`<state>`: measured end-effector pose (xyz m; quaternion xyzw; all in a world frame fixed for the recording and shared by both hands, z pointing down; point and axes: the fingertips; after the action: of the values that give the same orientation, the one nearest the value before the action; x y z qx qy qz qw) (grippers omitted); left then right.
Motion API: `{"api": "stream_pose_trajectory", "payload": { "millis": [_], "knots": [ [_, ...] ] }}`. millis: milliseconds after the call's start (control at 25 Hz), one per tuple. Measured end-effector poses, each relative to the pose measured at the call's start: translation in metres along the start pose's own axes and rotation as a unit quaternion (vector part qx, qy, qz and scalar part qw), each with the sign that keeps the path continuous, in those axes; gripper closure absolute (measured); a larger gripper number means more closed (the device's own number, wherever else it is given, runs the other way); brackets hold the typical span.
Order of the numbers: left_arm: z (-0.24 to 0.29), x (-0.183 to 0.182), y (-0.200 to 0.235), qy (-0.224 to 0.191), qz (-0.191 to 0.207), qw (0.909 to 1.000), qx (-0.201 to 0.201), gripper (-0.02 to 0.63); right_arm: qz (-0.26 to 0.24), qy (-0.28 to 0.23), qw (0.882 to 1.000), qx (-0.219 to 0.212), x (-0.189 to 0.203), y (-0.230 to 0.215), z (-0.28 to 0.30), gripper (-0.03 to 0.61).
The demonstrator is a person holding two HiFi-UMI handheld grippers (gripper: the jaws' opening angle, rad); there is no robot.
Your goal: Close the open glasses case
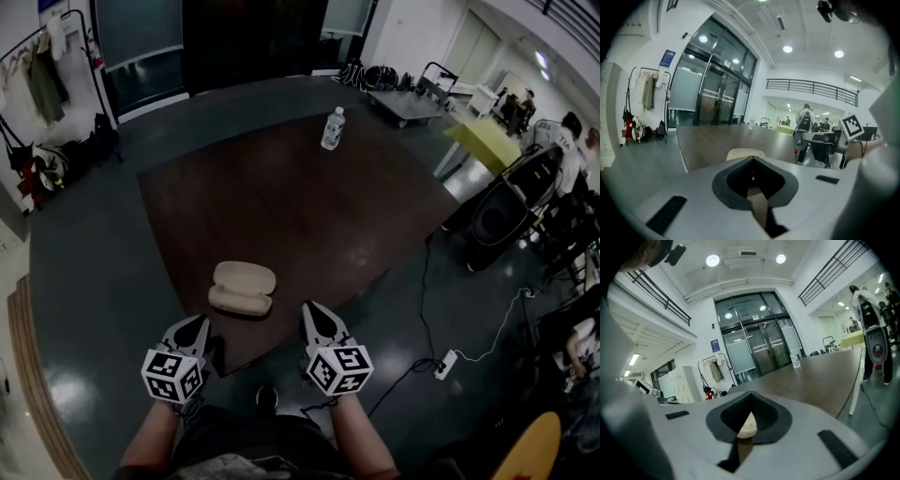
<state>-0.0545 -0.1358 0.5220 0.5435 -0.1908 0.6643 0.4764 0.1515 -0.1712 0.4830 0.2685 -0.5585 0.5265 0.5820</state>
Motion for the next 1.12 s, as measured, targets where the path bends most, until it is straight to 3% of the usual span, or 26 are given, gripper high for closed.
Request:
{"api": "stream_pose_trajectory", "payload": {
  "millis": [160, 320, 600, 920, 1120],
  "knots": [
    [0.021, 0.002, 0.011, 0.014, 0.000, 0.9998, -0.014, 0.604, 0.007, 0.009, 1.000, -0.001, -0.002, -0.016, 0.024, 0.591],
    [0.032, -0.002, 0.042, 0.033, 0.005, 0.9994, -0.011, 0.604, 0.001, 0.022, 1.000, -0.005, 0.003, 0.006, 0.060, 0.591],
    [0.057, 0.003, 0.040, 0.070, 0.023, 0.9970, 0.023, 0.604, -0.003, 0.035, 0.999, 0.015, 0.004, 0.008, 0.077, 0.591],
    [0.083, 0.026, 0.070, 0.136, 0.036, 0.9879, 0.065, 0.604, -0.009, 0.054, 0.997, 0.056, 0.008, 0.020, 0.116, 0.591],
    [0.091, 0.034, 0.068, 0.140, 0.029, 0.9854, 0.092, 0.604, -0.011, 0.057, 0.996, 0.071, 0.009, 0.018, 0.119, 0.591]
  ]
}}
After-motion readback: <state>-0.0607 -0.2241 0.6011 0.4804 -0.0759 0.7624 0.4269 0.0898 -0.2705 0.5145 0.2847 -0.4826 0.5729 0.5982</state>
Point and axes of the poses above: the fingertips, and each gripper's own axes: z forward along the fingers, y to its left, x out of its underside, and after that the axes turned 6 degrees about x, right-handed
